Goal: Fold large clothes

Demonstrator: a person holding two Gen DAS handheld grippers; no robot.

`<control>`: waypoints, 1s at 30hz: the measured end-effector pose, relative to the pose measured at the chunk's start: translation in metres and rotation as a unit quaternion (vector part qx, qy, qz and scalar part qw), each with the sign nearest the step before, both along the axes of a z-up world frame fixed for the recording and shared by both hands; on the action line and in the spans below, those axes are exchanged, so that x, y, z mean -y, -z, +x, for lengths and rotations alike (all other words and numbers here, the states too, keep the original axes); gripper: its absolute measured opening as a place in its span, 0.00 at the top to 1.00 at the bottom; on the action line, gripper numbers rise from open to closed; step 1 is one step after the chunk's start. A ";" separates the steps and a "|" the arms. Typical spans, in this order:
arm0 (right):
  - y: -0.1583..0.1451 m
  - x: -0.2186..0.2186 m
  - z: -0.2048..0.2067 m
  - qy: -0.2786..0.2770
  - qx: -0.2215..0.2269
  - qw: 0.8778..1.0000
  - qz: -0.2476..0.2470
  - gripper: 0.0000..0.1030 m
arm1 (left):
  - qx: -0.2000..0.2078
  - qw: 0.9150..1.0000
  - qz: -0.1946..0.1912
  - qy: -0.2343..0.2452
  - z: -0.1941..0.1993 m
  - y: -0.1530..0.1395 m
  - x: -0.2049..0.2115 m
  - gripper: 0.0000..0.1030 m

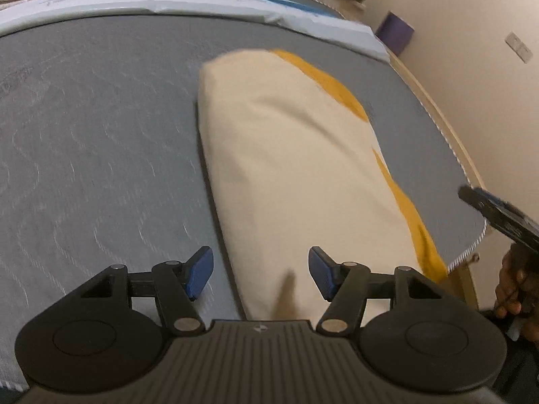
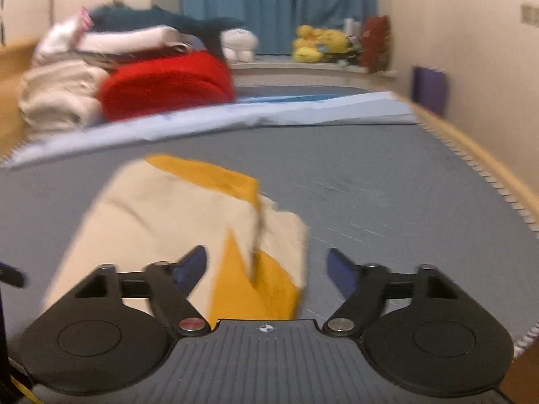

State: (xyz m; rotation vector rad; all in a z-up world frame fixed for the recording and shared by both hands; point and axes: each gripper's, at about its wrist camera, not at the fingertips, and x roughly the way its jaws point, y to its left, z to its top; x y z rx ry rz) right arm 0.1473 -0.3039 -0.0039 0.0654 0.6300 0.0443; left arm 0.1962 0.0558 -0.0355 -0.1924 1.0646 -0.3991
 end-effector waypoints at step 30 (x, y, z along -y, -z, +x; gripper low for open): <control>0.099 0.015 0.116 0.031 -0.192 0.964 0.181 0.82 | -0.049 0.983 -0.155 -0.087 0.156 0.085 0.026 0.65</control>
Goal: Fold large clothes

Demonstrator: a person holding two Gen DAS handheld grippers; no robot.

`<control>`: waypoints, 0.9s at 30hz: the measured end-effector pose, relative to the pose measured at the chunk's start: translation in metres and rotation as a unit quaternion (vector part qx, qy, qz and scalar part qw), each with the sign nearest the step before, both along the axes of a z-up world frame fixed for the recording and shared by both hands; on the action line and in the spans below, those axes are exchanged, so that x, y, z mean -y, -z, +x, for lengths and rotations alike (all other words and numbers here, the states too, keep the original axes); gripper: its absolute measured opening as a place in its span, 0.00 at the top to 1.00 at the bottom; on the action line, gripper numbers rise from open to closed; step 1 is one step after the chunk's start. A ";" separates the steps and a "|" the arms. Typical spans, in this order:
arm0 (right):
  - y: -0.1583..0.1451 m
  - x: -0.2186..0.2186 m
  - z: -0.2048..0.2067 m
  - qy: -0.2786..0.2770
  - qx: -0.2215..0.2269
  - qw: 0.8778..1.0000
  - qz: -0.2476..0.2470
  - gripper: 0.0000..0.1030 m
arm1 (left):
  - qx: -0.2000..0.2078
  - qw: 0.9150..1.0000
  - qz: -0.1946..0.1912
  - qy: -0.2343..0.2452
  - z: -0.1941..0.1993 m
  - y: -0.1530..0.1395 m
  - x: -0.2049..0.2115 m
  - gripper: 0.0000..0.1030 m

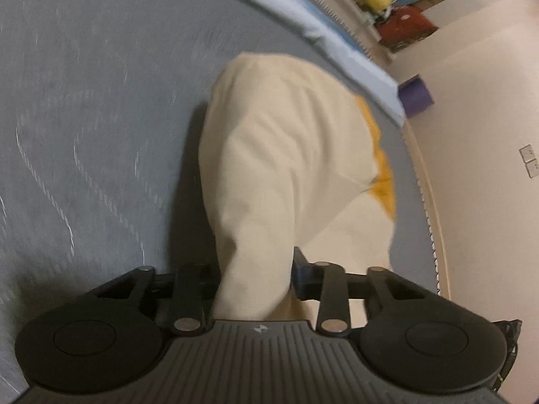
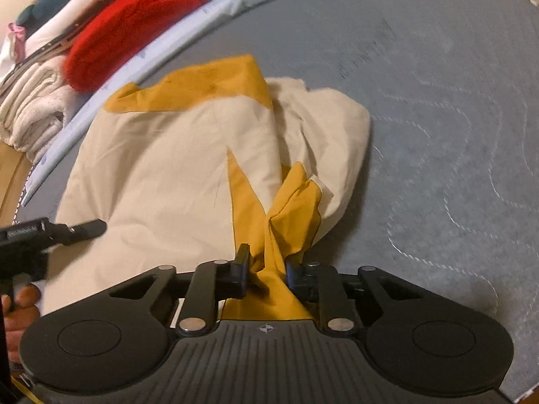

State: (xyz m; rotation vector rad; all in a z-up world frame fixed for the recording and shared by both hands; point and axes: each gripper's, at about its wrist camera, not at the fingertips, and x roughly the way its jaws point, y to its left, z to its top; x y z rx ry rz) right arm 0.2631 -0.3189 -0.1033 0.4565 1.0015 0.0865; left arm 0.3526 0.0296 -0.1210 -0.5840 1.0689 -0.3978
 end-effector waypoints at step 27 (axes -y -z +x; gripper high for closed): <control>-0.008 -0.100 0.044 -0.050 0.029 0.998 -0.036 0.54 | -0.001 0.988 0.147 0.045 -0.020 -0.039 -0.086 0.23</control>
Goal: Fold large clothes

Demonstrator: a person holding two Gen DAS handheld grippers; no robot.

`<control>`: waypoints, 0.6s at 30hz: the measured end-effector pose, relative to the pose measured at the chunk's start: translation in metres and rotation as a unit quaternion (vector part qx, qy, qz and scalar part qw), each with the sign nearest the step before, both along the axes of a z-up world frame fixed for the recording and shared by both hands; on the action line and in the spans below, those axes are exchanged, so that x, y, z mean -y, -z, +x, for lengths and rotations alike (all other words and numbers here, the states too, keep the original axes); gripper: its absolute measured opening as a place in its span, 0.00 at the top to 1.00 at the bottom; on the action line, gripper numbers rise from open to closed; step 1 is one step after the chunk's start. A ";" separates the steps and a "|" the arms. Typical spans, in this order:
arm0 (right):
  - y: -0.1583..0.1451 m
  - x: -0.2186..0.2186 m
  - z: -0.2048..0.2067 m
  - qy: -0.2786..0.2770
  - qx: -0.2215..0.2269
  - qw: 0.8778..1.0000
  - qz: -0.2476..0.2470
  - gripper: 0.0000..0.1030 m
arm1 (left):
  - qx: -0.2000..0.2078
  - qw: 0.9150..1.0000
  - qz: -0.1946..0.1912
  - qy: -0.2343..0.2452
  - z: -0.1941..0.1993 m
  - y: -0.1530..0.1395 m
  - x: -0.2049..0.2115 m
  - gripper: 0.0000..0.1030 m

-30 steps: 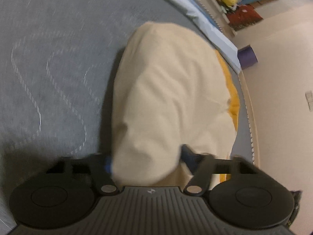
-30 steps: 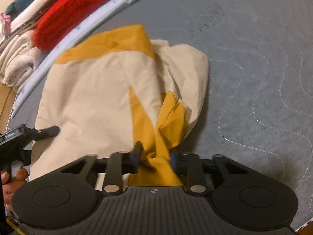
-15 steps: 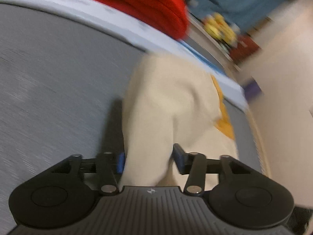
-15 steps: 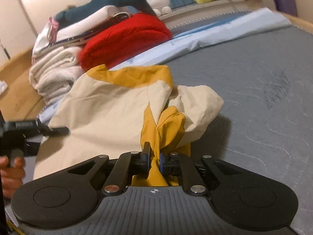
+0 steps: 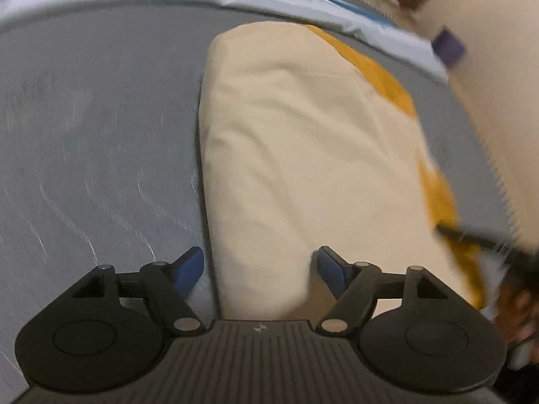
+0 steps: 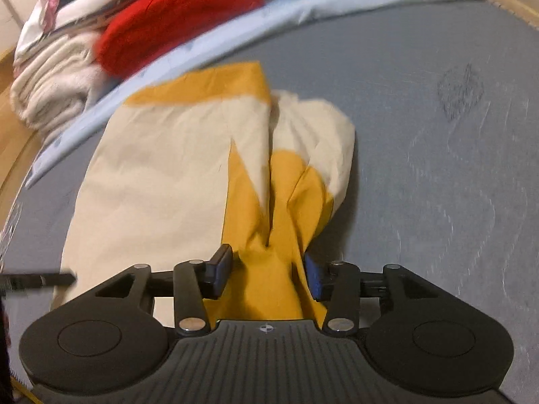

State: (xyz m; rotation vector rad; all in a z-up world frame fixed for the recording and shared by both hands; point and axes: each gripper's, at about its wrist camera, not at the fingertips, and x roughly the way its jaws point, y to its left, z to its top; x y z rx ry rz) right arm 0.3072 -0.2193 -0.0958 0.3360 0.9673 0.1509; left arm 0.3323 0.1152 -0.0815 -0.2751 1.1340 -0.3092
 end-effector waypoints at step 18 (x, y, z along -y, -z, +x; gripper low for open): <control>0.000 -0.001 -0.043 -0.043 -0.062 0.997 0.004 0.52 | -0.045 0.994 -0.080 -0.051 -0.039 0.023 -0.027 0.28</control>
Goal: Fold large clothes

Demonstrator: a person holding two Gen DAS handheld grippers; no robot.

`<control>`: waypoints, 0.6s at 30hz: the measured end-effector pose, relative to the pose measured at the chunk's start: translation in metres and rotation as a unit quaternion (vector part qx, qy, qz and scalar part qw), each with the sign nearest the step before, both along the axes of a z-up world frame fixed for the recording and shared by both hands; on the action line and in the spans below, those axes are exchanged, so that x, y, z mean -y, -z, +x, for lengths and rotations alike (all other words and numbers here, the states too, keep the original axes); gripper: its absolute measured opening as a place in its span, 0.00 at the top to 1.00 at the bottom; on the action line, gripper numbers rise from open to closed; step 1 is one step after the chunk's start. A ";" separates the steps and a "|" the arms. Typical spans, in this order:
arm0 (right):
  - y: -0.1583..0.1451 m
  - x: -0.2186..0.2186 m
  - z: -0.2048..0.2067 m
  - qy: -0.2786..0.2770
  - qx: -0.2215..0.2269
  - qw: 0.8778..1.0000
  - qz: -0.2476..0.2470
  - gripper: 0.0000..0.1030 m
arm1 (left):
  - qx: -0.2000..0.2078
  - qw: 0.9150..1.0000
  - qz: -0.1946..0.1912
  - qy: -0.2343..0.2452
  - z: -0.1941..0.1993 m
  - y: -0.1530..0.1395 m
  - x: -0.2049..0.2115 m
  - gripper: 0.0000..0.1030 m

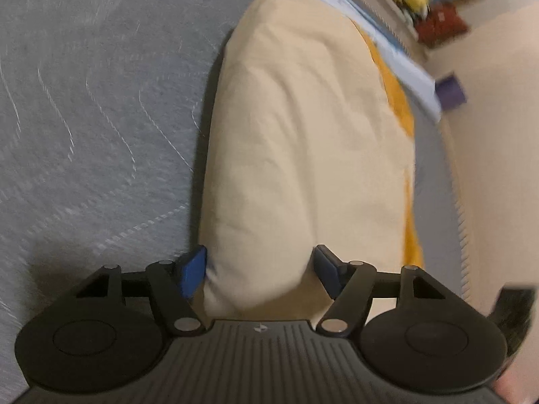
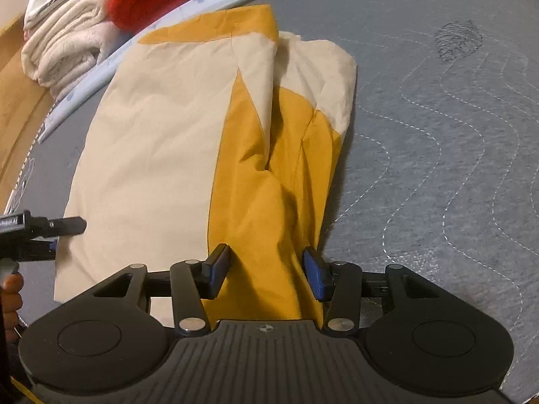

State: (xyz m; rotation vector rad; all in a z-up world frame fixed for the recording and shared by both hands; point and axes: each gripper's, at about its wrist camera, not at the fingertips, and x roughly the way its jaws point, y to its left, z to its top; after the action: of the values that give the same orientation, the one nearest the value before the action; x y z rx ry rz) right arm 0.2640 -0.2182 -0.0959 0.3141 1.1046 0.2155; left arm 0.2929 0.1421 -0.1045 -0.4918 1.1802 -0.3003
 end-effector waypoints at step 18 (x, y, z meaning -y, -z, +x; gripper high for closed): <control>-0.135 -0.024 -0.151 0.080 0.329 0.913 -0.227 0.44 | 0.271 0.924 0.267 -0.030 -0.172 -0.139 0.040 0.00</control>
State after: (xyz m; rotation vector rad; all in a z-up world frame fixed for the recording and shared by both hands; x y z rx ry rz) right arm 0.1126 -0.1941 0.0392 -0.0929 0.4292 -0.0880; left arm 0.1205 0.1024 0.0347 0.0438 0.6583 -0.0431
